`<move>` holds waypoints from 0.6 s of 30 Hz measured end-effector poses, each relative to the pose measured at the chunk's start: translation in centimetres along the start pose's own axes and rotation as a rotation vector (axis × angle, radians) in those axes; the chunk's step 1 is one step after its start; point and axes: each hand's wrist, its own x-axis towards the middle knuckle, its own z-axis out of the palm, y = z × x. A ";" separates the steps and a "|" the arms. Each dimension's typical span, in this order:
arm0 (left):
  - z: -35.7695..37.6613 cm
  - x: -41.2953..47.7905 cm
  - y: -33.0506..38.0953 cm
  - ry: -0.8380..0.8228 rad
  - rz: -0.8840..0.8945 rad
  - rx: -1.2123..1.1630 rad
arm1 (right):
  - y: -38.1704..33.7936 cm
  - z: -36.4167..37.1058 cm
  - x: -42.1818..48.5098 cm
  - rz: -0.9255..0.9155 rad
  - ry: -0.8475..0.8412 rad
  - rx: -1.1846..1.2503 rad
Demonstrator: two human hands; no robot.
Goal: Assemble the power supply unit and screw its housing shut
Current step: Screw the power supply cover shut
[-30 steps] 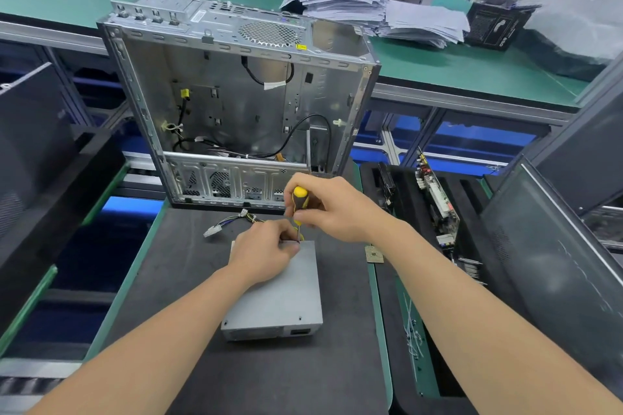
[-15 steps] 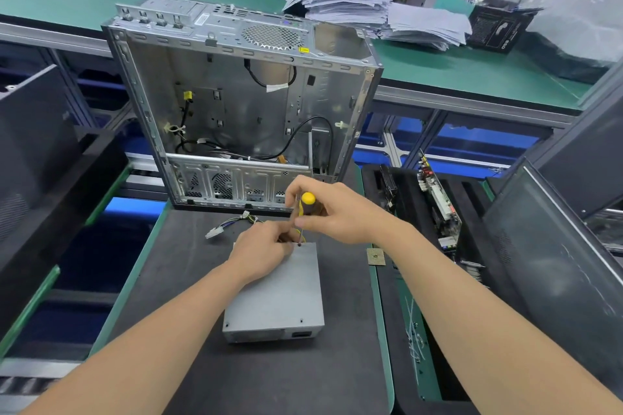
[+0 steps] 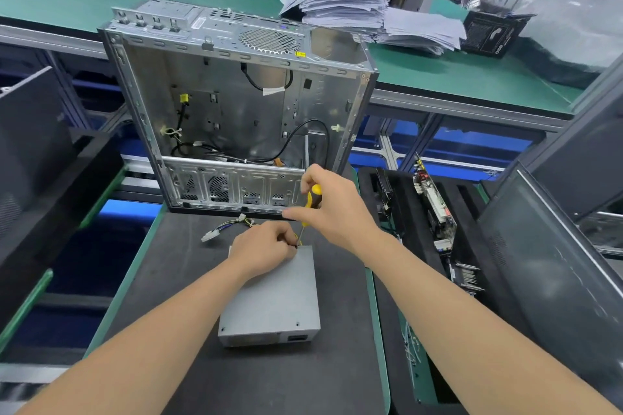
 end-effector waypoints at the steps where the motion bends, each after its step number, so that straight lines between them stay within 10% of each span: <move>1: -0.2 0.2 0.2 -0.025 -0.020 -0.023 | 0.0 -0.4 0.0 -0.087 -0.039 -0.041; 7: -0.9 0.9 0.6 -0.102 -0.053 -0.094 | -0.6 -2.4 1.0 -0.343 -0.421 -0.292; 18: -1.0 0.7 0.6 -0.120 -0.098 -0.140 | -1.5 -0.7 0.5 0.031 -0.147 -0.444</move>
